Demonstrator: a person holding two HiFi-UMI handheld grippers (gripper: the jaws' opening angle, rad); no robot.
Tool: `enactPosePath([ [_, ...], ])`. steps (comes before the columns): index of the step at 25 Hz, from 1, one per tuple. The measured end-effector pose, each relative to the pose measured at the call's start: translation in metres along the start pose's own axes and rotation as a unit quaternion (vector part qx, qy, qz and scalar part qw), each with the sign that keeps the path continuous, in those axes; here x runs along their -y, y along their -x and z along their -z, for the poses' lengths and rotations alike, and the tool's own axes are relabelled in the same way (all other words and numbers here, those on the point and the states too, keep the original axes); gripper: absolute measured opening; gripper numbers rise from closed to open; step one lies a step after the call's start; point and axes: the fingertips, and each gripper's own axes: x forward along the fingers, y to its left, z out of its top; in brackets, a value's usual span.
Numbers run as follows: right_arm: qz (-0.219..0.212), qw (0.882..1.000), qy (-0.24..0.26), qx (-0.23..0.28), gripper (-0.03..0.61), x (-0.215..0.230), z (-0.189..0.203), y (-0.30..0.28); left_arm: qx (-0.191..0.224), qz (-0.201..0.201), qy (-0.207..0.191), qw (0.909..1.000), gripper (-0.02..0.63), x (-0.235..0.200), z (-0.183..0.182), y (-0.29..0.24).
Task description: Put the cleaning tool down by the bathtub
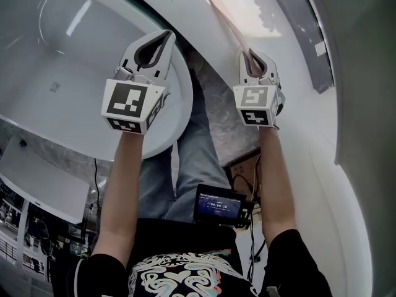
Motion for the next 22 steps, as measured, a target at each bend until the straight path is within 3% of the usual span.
enactPosePath([
  [5,0.007,1.000,0.019,0.000,0.077,-0.001,-0.003,-0.001,-0.001,-0.002,0.007,1.0000,0.017,-0.003,0.002,-0.002],
  [22,-0.001,1.000,0.005,0.001,0.077,-0.003,-0.012,0.005,0.000,0.001,0.008,1.0000,0.017,-0.005,0.001,-0.002],
])
